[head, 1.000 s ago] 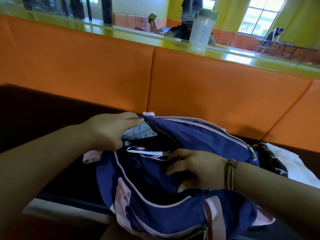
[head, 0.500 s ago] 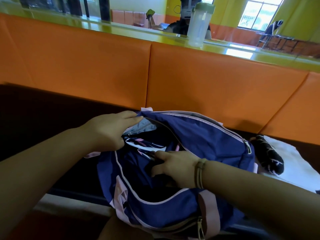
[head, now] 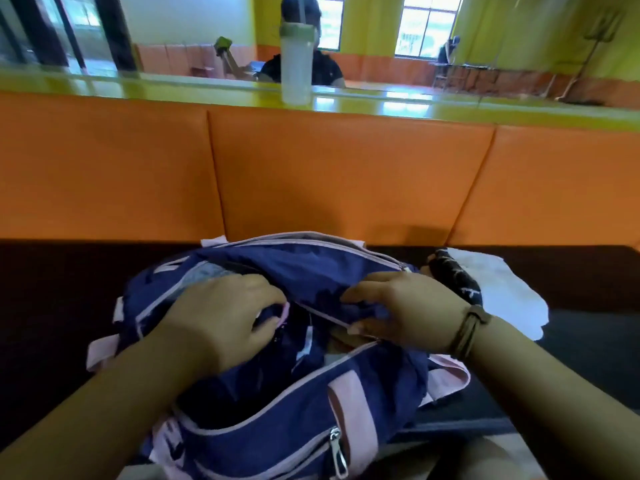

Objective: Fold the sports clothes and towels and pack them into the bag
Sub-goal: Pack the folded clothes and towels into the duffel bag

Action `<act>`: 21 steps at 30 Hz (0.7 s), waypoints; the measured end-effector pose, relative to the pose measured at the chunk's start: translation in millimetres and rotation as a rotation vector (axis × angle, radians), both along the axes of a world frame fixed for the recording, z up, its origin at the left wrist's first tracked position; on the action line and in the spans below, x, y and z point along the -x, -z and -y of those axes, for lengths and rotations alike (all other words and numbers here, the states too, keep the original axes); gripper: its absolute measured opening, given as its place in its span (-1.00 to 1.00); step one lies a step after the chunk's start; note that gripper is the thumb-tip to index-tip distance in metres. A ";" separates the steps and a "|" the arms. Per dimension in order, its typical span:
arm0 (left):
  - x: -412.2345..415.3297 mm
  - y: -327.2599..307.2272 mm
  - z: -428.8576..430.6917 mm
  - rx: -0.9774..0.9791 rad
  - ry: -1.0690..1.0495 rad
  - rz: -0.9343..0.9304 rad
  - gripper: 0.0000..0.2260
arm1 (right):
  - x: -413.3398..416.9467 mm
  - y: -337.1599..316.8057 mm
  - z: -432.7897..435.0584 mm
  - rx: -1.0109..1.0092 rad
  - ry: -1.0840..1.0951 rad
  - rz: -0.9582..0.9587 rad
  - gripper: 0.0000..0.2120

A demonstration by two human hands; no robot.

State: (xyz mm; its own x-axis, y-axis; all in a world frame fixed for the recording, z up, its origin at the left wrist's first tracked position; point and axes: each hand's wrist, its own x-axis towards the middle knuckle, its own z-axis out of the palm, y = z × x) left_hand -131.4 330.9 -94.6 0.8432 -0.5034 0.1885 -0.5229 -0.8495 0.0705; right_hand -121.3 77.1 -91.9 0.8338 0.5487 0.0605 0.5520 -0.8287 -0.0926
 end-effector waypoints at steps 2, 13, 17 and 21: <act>0.9 7.5 25.2 0.047 0.080 -0.006 -0.70 | 9.5 1.5 30.8 -0.038 0.085 0.017 -0.57; -9.3 5.0 196.5 0.140 0.308 -0.063 -0.74 | 41.2 32.5 200.5 -0.018 0.612 0.028 -0.60; -30.4 22.8 255.5 0.072 0.301 -0.134 -0.79 | 29.6 51.8 239.9 0.006 0.715 0.030 -0.56; -58.3 48.4 303.9 -0.042 0.273 -0.147 -0.65 | 6.1 72.6 264.6 0.036 0.696 0.037 -0.40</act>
